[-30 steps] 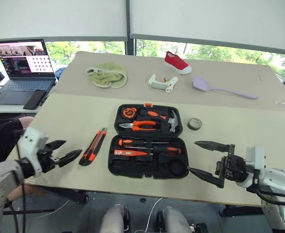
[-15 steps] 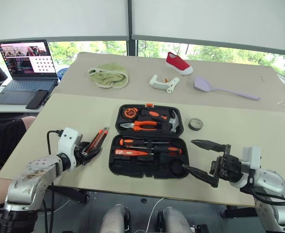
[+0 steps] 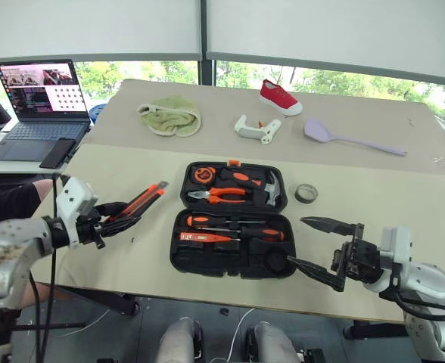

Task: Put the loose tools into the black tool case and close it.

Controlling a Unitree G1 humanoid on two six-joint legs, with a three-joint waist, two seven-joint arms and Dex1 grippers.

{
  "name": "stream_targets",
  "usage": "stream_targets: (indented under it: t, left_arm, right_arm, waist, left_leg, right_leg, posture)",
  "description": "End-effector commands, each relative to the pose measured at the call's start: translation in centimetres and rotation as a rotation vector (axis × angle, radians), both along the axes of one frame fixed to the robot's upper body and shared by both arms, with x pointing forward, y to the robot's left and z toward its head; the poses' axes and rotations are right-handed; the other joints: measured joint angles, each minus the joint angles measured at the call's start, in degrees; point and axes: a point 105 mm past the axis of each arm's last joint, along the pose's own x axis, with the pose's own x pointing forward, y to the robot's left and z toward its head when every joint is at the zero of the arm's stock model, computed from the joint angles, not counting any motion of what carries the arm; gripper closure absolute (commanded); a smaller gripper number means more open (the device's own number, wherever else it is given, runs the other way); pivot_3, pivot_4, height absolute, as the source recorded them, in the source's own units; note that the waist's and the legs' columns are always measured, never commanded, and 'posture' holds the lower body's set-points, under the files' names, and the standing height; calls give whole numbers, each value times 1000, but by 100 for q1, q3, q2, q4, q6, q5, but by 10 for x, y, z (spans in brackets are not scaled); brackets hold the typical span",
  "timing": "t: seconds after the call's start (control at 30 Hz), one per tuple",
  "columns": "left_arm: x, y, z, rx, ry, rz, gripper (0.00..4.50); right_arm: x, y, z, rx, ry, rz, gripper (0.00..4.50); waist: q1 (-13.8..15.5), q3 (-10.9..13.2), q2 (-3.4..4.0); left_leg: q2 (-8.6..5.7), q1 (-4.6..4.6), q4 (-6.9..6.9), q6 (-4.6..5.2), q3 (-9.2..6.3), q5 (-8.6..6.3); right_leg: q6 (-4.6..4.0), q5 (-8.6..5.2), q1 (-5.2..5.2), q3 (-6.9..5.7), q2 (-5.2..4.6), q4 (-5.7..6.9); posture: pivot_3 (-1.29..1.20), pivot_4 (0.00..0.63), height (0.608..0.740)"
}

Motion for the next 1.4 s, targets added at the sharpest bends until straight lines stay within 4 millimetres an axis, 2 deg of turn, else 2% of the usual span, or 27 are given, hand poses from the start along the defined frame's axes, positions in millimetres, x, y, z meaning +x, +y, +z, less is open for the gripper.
stream_targets:
  t: [0.03, 0.13, 0.17, 0.23, 0.33, 0.53, 0.97, 1.17, 1.27, 1.33, 1.37, 1.4]
  left_arm:
    - [-23, -47, -6, 91, 37, -332, 2758]
    - [-23, -66, -23, 192, 27, -416, 2758]
    - [-20, -75, -28, 211, 27, -433, 2758]
    - [-13, -87, -37, 251, 24, -442, 2758]
    - [-5, -96, -45, 311, 10, -449, 2758]
    - [4, -111, -50, 315, 8, -421, 2758]
    - [-1, -95, -58, 401, 58, -389, 2758]
    - [-2, -112, -56, 277, 58, -387, 2758]
    - [-1, -110, -60, 292, 35, -391, 2758]
    - [-1, -112, -58, 251, 36, -394, 1736]
    - [1, -113, -56, 240, 13, -394, 1512]
    - [3, -113, -55, 235, -5, -395, 1064]
  right_arm:
    - [0, -13, 8, -20, -28, -17, 0]
    - [-3, -15, 8, -26, -23, -24, 0]
    - [-5, -16, 6, -30, -16, -24, 0]
    - [-9, -16, 4, -37, -4, -22, 0]
    - [-12, -17, 4, -40, -1, -30, 0]
    - [-17, -16, 3, -38, 3, -48, 0]
    - [-14, -12, 3, -35, -1, -57, 0]
    - [-12, -12, 3, -41, 1, -57, 0]
    - [-10, -12, 4, -43, 1, -56, 0]
    - [-9, -11, 4, -44, 1, -56, 0]
    - [-9, -11, 4, -43, 2, -56, 0]
    - [-9, -11, 5, -42, 2, -56, 0]
  waist:
    - [16, 0, -1]
    - [-15, 0, 0]
    - [-37, 0, 0]
    - [-34, 0, -1]
    - [-42, 1, -1]
    - [-40, 0, 0]
    - [-42, -1, 1]
    - [-37, -4, 6]
    - [10, -4, 6]
    - [14, -4, 6]
    - [17, -4, 7]
    - [20, -5, 8]
  left_leg:
    - [-5, 0, 1, -2, 0, 2]
    - [-9, 2, 2, 9, 2, 7]
    - [-8, 6, 2, 49, 2, 28]
    - [6, 6, 2, 59, -1, 30]
    - [10, 8, 3, 64, -5, 29]
    - [17, 16, 6, 70, -5, 27]
    - [20, 18, 23, 83, -8, 19]
    - [18, 19, 23, 84, -7, 19]
    - [15, 17, 36, 90, -9, 15]
    - [16, 14, 45, 97, -8, 9]
    - [16, 13, 47, 99, -9, 8]
    - [15, 13, 49, 99, -8, 8]
  right_leg:
    - [6, 2, 6, -1, 2, -2]
    - [12, 1, 44, 8, 17, -2]
    - [13, -1, 46, 12, 27, 0]
    - [8, -4, 47, 25, 56, -1]
    - [6, -6, 49, 26, 68, 1]
    - [6, -6, 51, 37, 73, 2]
    - [7, -6, 60, 40, 72, 5]
    - [7, -7, 61, 41, 71, 5]
    - [11, -7, 65, 39, 67, 5]
    - [13, -6, 66, 40, 66, 5]
    - [14, -6, 67, 40, 66, 5]
    - [14, -5, 68, 40, 64, 5]
  posture:
    - [0, 150, 736]
    - [0, 150, 736]
    - [0, 150, 736]
    - [0, 150, 736]
    - [0, 150, 736]
    - [0, 150, 736]
    - [0, 150, 736]
    - [0, 150, 736]
    - [0, 150, 736]
    - [0, 150, 736]
    - [0, 150, 736]
    - [0, 150, 736]
